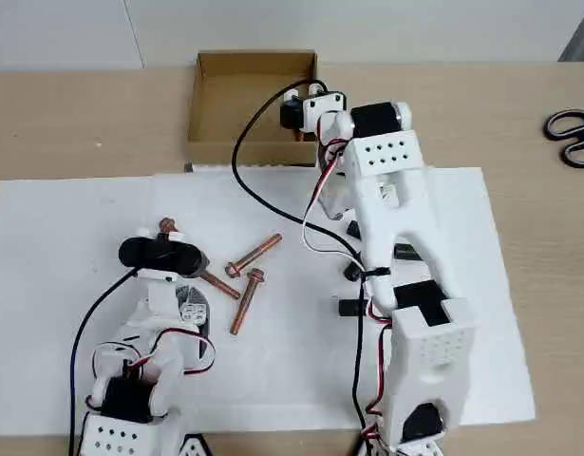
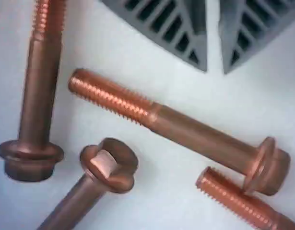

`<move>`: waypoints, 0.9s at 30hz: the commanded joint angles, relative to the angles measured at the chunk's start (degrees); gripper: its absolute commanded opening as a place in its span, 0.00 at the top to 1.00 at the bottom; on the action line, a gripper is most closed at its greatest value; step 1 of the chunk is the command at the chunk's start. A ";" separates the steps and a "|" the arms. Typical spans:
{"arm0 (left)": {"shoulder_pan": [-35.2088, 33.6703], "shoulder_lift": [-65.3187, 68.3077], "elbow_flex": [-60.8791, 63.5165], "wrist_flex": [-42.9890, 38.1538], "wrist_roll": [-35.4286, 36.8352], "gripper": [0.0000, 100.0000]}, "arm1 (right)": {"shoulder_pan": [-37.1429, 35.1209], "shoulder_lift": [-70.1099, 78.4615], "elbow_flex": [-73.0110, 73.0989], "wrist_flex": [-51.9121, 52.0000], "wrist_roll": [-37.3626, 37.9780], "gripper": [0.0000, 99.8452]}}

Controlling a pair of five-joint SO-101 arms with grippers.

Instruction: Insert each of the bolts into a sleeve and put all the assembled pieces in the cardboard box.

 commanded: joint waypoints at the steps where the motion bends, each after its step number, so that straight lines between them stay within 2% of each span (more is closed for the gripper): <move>1: -0.26 -0.53 -0.40 -1.23 0.09 0.99 | 1.63 -3.21 0.53 0.40 7.38 0.75; 7: -0.26 -0.53 -0.40 -1.23 0.09 0.99 | 2.59 -2.24 7.12 0.40 15.12 0.75; 16: -0.26 -0.53 -0.40 -1.23 0.09 0.99 | 2.77 -1.98 11.16 -0.75 22.24 0.75; 27: -0.26 -0.53 -0.40 -1.23 0.09 0.99 | 4.97 4.53 10.99 -5.49 26.37 0.75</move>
